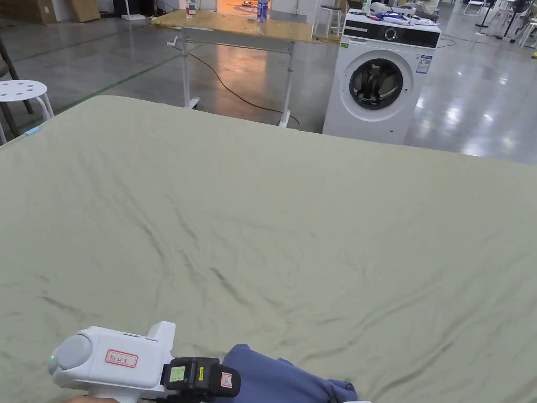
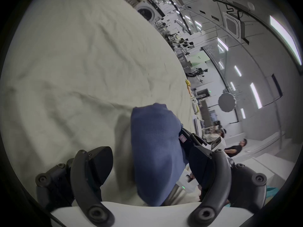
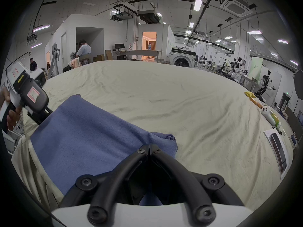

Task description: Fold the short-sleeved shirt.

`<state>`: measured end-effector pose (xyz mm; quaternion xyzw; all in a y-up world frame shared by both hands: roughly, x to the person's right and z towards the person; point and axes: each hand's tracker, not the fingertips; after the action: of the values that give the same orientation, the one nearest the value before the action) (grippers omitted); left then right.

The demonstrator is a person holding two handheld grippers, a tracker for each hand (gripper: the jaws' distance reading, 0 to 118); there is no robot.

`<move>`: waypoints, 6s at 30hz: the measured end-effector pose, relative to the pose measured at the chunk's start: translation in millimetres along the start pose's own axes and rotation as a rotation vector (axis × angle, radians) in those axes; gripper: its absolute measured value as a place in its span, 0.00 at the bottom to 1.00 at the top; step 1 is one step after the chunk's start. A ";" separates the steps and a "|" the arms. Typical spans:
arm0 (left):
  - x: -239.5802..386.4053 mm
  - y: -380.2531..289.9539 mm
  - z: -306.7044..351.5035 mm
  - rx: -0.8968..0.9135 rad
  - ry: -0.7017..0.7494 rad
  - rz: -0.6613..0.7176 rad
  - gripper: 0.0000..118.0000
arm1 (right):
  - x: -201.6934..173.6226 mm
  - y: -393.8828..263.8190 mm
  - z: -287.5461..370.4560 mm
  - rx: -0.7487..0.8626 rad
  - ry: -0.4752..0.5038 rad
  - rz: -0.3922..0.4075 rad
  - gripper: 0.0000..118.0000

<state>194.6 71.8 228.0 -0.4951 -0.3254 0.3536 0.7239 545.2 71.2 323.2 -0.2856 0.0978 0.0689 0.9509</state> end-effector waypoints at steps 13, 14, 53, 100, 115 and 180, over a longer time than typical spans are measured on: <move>-16.9 -6.4 -39.8 0.005 -0.108 0.078 0.19 | -0.6 0.2 2.0 0.005 0.004 0.001 0.00; -15.7 -7.6 -37.5 0.007 -0.115 0.090 0.17 | -1.3 0.3 2.2 0.008 0.004 0.004 0.00; -28.7 79.2 351.1 0.246 0.661 0.131 0.17 | 112.6 121.3 33.1 0.275 -0.195 -0.083 0.00; 104.4 -18.0 116.1 0.873 1.071 -0.653 0.00 | 124.5 116.8 36.3 0.286 -0.196 -0.137 0.00; 183.3 -8.1 1.9 1.001 0.842 -0.781 0.00 | 119.5 125.7 43.9 0.365 -0.240 -0.155 0.00; 183.4 4.7 15.4 1.006 0.858 -0.700 0.82 | 118.5 164.0 15.2 0.200 -0.307 -0.414 0.88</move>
<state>279.8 233.5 250.4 -0.0661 0.0479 -0.0153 0.9965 631.8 224.2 222.1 -0.1905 -0.1013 -0.0944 0.9719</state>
